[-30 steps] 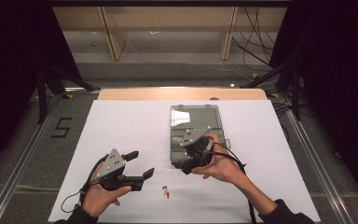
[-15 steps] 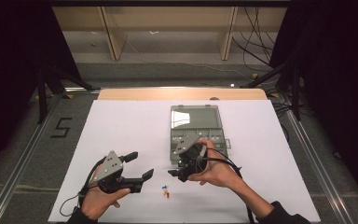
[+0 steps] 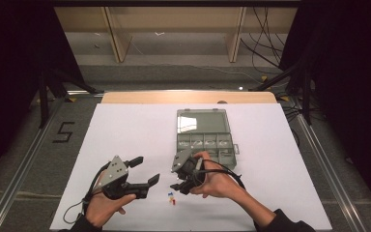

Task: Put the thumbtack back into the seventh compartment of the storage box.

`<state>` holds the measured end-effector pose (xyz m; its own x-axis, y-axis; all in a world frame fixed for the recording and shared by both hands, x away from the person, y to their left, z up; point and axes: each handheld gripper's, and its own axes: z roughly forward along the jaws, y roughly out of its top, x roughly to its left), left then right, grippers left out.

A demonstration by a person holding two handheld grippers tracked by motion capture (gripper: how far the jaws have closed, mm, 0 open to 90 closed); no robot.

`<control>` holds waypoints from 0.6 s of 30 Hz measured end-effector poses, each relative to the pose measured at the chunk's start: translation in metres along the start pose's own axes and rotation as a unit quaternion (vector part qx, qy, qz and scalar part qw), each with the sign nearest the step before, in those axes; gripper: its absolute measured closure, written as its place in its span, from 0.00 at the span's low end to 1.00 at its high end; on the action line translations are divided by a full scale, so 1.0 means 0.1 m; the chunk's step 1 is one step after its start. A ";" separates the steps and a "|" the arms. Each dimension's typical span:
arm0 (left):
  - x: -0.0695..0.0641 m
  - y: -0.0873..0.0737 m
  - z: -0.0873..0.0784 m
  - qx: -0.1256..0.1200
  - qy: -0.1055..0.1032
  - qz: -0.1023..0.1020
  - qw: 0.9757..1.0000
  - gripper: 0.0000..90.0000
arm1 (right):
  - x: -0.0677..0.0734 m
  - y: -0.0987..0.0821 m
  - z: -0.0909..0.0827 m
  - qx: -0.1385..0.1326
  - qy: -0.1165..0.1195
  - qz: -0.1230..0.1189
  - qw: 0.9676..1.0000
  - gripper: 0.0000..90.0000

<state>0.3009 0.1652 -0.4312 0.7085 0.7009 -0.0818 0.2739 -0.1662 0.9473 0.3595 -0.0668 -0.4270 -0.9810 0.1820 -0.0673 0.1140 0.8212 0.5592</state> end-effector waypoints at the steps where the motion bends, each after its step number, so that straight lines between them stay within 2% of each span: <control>1: 0.01 0.00 0.00 0.000 0.002 0.002 1.000 0.22 | 0.01 0.00 0.02 0.005 0.004 -0.004 1.000 0.57; 3: 0.03 -0.01 0.00 0.000 0.006 0.000 1.000 0.22 | 0.02 0.00 0.07 0.016 0.008 -0.010 1.000 0.60; 4: 0.02 -0.01 0.00 0.000 0.011 -0.013 1.000 0.22 | 0.03 0.01 0.09 0.021 0.012 -0.011 1.000 0.62; 10: 0.04 -0.02 0.01 -0.005 0.008 -0.008 1.000 0.22 | 0.05 0.02 0.22 0.037 0.032 -0.025 0.999 0.71; 13: 0.05 -0.02 0.00 0.004 0.016 -0.006 1.000 0.22 | 0.05 0.03 0.28 0.047 0.036 -0.035 0.998 0.73; 17: 0.05 -0.02 0.01 0.004 0.021 -0.014 1.000 0.22 | 0.06 0.03 0.36 0.056 0.047 -0.027 0.997 0.76; 18: 0.06 -0.02 0.00 0.004 0.019 -0.005 1.000 0.22 | 0.07 0.03 0.37 0.058 0.047 -0.030 0.997 0.78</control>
<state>0.3053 0.1697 -0.4334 0.6802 0.7288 -0.0781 0.2861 -0.1658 0.9437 0.3591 -0.0431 -0.4560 -0.9964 0.0828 -0.0172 0.0659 0.8876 0.4558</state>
